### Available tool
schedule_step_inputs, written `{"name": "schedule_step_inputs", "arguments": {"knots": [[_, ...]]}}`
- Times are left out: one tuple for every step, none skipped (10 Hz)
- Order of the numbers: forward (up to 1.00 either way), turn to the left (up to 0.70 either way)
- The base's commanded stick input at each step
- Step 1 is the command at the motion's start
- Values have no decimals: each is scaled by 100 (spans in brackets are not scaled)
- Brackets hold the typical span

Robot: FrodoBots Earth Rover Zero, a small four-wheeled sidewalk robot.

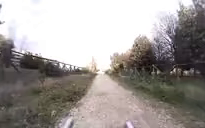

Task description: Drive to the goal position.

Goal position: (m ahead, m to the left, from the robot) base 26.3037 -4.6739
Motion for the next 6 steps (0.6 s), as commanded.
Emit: {"name": "schedule_step_inputs", "arguments": {"knots": [[70, 0], [70, 0], [70, 0], [70, 0], [70, 0], [70, -35]]}}
